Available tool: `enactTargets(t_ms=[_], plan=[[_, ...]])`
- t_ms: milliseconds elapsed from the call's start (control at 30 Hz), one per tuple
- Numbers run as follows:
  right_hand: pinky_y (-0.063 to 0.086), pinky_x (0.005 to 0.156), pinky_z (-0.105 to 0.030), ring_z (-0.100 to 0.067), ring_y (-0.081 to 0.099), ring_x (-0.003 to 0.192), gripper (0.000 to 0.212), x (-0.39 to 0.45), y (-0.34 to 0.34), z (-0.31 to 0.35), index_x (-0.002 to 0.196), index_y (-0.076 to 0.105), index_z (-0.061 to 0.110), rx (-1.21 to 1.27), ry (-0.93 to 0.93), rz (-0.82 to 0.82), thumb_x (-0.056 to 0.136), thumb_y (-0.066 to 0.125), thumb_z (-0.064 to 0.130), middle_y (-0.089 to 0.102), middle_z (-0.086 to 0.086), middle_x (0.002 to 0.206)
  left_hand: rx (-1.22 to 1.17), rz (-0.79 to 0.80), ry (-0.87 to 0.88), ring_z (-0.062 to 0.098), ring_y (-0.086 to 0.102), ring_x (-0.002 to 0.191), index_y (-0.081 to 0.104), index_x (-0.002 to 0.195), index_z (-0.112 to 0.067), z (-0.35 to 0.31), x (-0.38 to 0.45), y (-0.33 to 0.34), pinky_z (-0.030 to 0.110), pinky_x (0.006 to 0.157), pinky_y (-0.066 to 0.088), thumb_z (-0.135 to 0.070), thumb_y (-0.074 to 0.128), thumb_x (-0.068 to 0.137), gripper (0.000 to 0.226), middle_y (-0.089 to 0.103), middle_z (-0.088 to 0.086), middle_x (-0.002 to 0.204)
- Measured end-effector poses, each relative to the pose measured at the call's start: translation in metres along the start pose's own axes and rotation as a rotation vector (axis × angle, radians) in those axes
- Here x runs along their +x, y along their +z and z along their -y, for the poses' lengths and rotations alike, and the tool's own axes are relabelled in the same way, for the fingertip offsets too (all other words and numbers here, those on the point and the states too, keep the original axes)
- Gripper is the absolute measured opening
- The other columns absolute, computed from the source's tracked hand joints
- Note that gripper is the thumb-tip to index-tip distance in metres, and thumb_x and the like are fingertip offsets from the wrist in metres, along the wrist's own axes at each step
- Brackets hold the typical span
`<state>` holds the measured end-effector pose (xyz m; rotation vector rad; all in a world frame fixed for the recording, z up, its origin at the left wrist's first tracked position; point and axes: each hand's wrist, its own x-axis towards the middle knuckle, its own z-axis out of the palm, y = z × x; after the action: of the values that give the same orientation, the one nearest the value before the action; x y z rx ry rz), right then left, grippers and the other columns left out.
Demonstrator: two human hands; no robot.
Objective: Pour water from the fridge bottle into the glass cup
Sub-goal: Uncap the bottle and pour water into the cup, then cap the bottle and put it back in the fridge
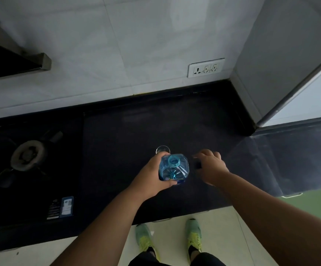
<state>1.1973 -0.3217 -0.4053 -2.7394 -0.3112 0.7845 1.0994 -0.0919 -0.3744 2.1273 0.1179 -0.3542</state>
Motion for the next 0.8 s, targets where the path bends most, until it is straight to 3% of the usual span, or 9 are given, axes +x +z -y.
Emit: enactTargets(t_ms=[300, 467, 567, 667, 800], plan=[[0.049, 0.104, -0.044, -0.030, 0.039, 0.135, 0.052, 0.005, 0.026, -0.019, 0.142, 0.058, 0.028, 0.068, 0.100, 0.028, 0.095, 0.055, 0.004, 0.044, -0.002, 0.144, 0.029, 0.001, -0.041, 0.003, 0.053, 0.129, 0.034, 0.145, -0.043, -0.004, 0.000, 0.003, 0.023, 0.108, 0.044, -0.030, 0.091, 0.078, 0.089, 0.049, -0.015, 0.144], [0.051, 0.094, -0.040, -0.030, 0.051, 0.125, 0.043, 0.006, 0.024, -0.019, 0.132, 0.062, 0.020, 0.085, 0.128, -0.015, 0.092, 0.058, 0.006, 0.053, -0.006, 0.135, 0.024, -0.007, -0.062, 0.003, 0.054, 0.128, 0.035, 0.146, -0.042, -0.005, 0.000, 0.003, 0.022, 0.106, 0.044, -0.029, 0.091, 0.078, 0.089, 0.049, -0.016, 0.143], [0.050, 0.080, -0.034, -0.031, 0.062, 0.106, 0.031, 0.001, 0.011, -0.010, 0.118, 0.062, 0.018, 0.254, 0.131, -0.116, 0.087, 0.066, 0.014, 0.062, -0.010, 0.119, 0.011, -0.021, -0.070, 0.002, 0.055, 0.126, 0.036, 0.146, -0.041, -0.007, 0.000, 0.004, 0.021, 0.106, 0.046, -0.028, 0.092, 0.078, 0.089, 0.050, -0.016, 0.141], [0.049, 0.068, -0.028, -0.019, 0.069, 0.086, 0.024, -0.010, -0.022, 0.009, 0.099, 0.059, 0.023, 0.518, 0.066, -0.252, 0.081, 0.074, 0.017, 0.070, 0.000, 0.096, 0.003, -0.071, -0.063, -0.001, 0.057, 0.120, 0.042, 0.144, -0.037, -0.011, -0.001, 0.008, 0.019, 0.102, 0.048, -0.026, 0.095, 0.074, 0.088, 0.053, -0.018, 0.135], [0.057, 0.078, -0.018, -0.001, 0.071, 0.087, 0.029, -0.040, -0.076, 0.035, 0.094, 0.059, 0.025, 0.751, -0.126, -0.367, 0.080, 0.079, 0.009, 0.074, 0.012, 0.102, -0.017, -0.140, -0.029, -0.009, 0.059, 0.116, 0.046, 0.129, -0.048, -0.029, -0.006, 0.014, 0.011, 0.091, 0.049, -0.027, 0.095, 0.071, 0.079, 0.058, -0.023, 0.124]])
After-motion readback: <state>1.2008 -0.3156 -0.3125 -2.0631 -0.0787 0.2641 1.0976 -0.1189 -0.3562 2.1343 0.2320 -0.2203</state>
